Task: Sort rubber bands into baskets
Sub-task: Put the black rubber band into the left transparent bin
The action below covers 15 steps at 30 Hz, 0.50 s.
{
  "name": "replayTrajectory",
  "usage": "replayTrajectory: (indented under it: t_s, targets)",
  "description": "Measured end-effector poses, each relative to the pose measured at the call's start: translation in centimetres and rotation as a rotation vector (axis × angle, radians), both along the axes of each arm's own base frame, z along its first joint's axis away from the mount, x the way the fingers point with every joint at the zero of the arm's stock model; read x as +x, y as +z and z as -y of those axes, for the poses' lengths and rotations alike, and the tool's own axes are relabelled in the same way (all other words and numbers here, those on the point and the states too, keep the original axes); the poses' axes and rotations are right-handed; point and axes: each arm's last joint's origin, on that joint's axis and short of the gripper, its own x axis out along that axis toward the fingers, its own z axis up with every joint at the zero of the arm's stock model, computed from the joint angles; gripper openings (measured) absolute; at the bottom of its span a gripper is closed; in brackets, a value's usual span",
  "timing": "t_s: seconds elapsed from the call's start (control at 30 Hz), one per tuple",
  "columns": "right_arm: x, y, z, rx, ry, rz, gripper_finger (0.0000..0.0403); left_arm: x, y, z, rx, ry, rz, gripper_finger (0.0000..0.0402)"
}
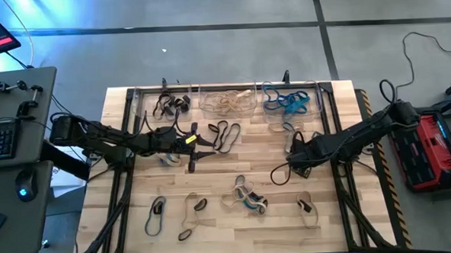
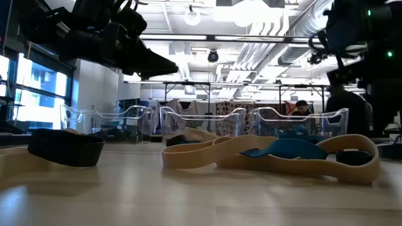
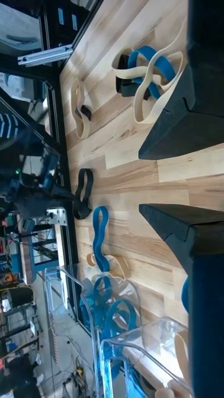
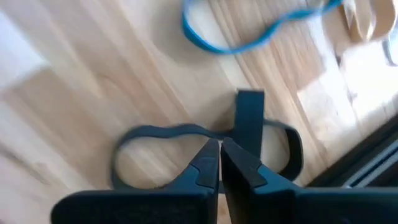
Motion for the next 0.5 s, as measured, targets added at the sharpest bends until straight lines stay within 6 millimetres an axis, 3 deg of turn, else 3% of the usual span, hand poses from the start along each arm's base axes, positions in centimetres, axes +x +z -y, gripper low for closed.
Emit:
replayTrajectory:
  t_s: [0.27, 0.5]
  targets:
    - [0.2, 0.6, 0.3, -0.032, -0.026, 0.006, 0.0015, 0.0, 0.0, 0.0, 0.0, 0.0, 0.0, 0.0115]
    - [0.0, 0.7, 1.5, -0.022, -0.089, -0.045, 0.01, 0.0, 0.0, 0.0, -0.009, 0.002, -0.001, 0.0115]
